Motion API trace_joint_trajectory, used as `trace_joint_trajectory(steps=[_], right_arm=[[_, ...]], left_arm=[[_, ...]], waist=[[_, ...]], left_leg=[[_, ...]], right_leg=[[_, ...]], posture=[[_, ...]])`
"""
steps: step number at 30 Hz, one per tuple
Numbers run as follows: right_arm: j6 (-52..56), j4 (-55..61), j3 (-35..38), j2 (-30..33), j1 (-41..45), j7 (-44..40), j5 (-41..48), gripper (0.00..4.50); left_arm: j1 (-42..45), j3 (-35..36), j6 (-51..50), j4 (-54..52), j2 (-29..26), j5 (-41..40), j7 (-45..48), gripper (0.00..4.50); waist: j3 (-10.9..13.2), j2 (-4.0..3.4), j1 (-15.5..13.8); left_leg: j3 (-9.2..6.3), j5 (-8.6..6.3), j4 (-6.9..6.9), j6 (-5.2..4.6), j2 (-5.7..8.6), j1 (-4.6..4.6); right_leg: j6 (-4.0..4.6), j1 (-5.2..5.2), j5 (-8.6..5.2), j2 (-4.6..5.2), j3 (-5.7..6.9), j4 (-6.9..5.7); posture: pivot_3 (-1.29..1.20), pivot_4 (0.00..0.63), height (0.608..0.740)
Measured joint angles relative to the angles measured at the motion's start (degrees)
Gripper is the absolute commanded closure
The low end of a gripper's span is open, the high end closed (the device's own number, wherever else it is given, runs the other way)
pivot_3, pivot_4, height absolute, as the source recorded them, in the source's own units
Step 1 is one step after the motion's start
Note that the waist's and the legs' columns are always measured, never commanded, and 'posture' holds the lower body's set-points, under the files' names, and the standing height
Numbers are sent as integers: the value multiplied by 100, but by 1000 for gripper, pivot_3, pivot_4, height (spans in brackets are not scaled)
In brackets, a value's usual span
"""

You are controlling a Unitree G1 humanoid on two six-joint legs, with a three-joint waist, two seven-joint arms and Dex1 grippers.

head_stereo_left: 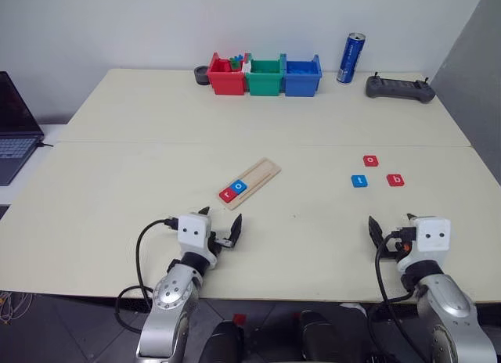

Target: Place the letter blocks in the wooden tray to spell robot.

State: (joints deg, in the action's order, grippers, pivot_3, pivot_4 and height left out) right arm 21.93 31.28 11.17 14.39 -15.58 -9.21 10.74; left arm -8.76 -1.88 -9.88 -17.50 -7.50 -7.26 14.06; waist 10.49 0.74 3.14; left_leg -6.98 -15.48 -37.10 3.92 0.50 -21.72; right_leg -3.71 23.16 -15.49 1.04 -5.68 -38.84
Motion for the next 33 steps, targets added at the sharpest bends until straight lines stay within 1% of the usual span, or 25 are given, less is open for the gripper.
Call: trace_joint_trajectory(steps=[6,14,19,23,28,32,33], right_arm=[[-4,132,-112,-53,-215,-153,83,23],[-32,343,-178,-105,-568,-268,130,23],[-30,342,-180,-100,-561,-223,43,23],[57,383,-176,-57,-332,-206,63,23],[255,501,-107,411,95,-500,223,23],[453,362,-120,854,613,-999,524,23],[515,292,-129,1004,732,-1230,655,23]], left_arm=[[-259,35,-16,-241,-6,-35,-67,0],[-247,329,-11,-261,-34,-174,-96,0],[-94,463,-22,-218,-133,-196,-73,0],[92,503,-152,-210,-262,-331,87,0],[481,510,-346,-10,-636,-595,559,0],[831,586,-421,283,-946,-818,950,0],[938,595,-415,377,-1029,-853,1086,0]], waist=[[-2,0,-3],[-3,1,-7],[-6,3,-7],[-7,4,-6],[-7,5,-8],[-6,7,-4],[-7,8,-8]], left_leg=[[-2,0,3,0,-1,-1],[-2,0,2,0,-1,-1],[-1,0,2,0,-2,0],[0,0,2,0,-2,0],[-2,0,2,0,-2,0],[-3,0,0,0,-3,-1],[-5,0,-1,0,-2,1]], right_leg=[[3,0,-2,0,1,2],[2,0,-4,-1,3,5],[2,0,-4,-2,3,6],[3,0,-4,-2,3,6],[4,-1,-3,-4,5,6],[5,-1,-2,-6,6,4],[5,-4,-2,-6,8,4]], posture=[[0,150,740],[0,150,740],[0,150,740],[0,150,740],[0,150,740],[0,150,740],[0,150,740]])
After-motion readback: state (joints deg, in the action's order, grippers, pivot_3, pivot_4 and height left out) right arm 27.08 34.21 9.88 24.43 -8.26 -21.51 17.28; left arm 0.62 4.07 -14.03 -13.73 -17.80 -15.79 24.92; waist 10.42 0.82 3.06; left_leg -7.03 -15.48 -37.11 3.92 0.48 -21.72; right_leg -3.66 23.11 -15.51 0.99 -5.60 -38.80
